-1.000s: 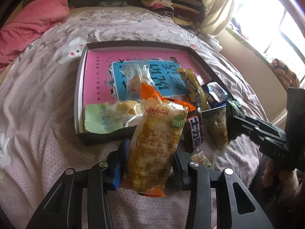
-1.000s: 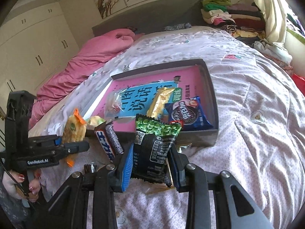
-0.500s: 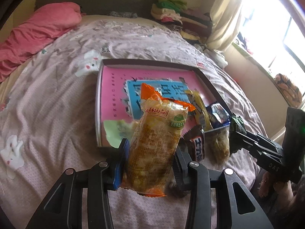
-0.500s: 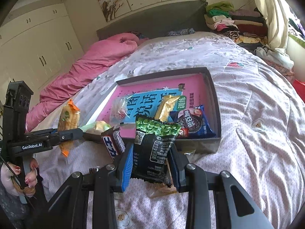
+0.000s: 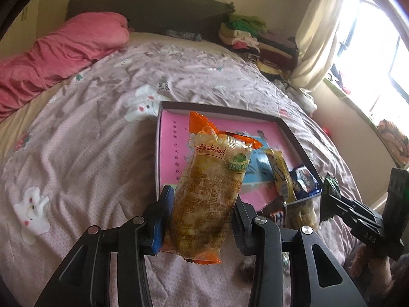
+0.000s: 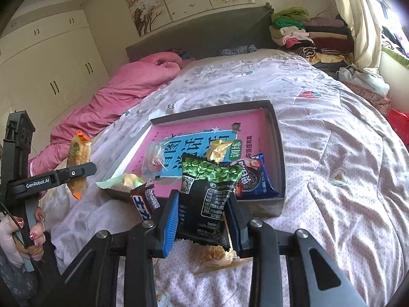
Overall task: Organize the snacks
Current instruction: 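Lift the pea snack bag with the right tool while the left tool carries the bread bag over the tray, then lower the pea snack bag into the tray with the right tool while the left tool lowers the bread bag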
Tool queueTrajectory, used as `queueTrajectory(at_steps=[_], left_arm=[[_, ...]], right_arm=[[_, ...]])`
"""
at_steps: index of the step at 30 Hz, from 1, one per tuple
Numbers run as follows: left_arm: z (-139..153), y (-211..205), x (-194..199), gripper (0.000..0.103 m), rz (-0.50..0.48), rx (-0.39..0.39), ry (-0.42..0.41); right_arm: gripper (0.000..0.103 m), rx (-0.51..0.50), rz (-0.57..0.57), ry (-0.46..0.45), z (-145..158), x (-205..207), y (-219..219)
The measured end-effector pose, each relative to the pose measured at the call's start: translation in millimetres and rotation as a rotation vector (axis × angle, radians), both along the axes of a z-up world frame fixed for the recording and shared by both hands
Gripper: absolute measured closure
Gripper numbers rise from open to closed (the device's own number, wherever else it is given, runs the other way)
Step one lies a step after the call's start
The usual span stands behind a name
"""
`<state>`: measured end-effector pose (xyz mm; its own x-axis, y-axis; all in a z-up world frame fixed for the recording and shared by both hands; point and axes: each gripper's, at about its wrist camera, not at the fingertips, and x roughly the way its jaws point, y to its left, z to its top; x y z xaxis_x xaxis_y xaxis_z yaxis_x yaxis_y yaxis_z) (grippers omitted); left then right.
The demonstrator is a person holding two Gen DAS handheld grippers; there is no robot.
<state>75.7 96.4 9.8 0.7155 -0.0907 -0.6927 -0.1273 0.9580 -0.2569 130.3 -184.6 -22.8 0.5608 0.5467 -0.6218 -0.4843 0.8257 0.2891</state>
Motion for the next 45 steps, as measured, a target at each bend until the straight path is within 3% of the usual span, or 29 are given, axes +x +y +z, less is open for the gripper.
queueTrajectory(at_steps=[11,45], left_arm=[[-5,4,14,0.060,0.045,0.015,0.000],[-37,-12,66,0.060,0.013,0.076,0.067]], right_arm=[[0.068,-0.006,-0.011,-0.015,2,2,-1],[0.068,-0.012,-0.095,-0.050,18,35,7]])
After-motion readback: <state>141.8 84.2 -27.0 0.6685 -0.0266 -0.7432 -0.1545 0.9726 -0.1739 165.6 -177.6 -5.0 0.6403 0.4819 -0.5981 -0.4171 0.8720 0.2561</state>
